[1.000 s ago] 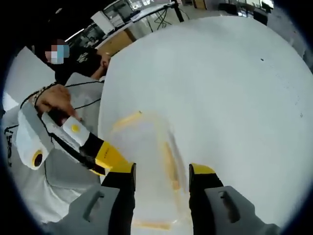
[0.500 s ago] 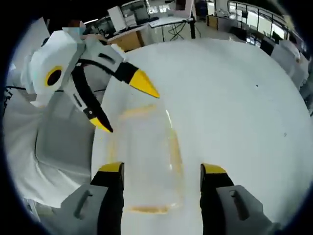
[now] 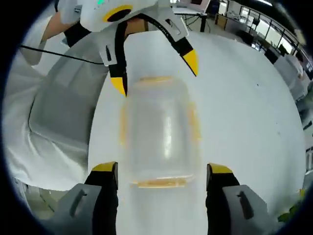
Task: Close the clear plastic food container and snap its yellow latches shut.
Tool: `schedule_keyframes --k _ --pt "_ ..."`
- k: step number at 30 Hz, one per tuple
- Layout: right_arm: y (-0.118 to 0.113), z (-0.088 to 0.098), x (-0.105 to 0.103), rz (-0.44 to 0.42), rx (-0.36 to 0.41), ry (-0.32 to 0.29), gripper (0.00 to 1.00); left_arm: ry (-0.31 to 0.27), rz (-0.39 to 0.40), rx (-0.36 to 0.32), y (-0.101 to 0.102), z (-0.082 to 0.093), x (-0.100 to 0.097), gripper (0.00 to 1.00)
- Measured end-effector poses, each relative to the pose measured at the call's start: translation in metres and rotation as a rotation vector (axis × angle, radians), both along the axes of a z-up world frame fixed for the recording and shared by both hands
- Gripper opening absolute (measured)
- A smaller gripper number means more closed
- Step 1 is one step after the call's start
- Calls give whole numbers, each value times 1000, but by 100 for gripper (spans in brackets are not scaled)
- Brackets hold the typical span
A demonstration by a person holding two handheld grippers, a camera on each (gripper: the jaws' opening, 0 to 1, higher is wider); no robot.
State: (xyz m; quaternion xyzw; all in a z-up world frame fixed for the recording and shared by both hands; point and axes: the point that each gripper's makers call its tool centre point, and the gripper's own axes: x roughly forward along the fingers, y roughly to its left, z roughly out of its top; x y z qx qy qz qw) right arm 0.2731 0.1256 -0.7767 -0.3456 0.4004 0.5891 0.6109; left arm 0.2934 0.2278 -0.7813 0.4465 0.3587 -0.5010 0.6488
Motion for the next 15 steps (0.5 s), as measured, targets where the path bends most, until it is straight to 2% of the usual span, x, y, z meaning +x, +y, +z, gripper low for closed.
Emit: schedule_keyframes --k 3,8,10,11,15 --pt "2 -2 -1 -25 8 12 70 24 2 11 -1 -6 -3 74" --pt "-2 -9 2 -10 -20 -19 67 35 -21 25 -2 -10 -4 74" --pt "-3 -11 3 -11 -29 -22 67 47 -25 31 -2 -14 -6 74" --pt "-3 -12 3 -13 -33 -18 67 56 -32 34 -2 -15 -8 70" --pt "-3 -13 3 -15 -28 -17 68 62 -50 26 -2 -15 -7 70"
